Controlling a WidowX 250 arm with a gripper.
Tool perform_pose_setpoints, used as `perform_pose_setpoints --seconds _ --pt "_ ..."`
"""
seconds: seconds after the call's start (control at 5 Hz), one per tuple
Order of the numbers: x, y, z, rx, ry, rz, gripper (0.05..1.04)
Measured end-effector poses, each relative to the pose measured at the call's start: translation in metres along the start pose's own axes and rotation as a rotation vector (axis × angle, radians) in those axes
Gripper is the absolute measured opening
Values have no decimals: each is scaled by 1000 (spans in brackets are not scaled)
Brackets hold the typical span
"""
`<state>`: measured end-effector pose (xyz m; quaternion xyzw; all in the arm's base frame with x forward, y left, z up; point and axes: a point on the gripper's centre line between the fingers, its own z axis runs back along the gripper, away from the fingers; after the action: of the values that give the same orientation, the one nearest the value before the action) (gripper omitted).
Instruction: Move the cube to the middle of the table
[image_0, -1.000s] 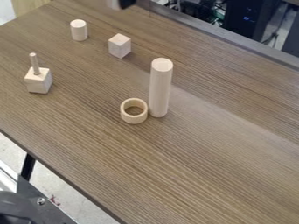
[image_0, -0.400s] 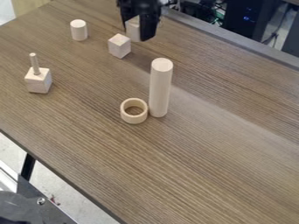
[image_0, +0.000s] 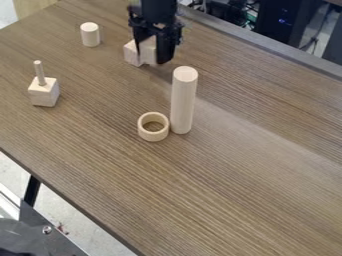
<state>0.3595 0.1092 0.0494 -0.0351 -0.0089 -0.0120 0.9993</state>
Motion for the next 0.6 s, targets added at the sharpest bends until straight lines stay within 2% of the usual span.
perform_pose_setpoints --seconds 0.2,0.4,0.6 --pt "-8 1 -11 -11 -5 123 595" --pt "-8 2 -10 1 -33 166 595" --pt "-6 2 -10 5 -45 160 595"
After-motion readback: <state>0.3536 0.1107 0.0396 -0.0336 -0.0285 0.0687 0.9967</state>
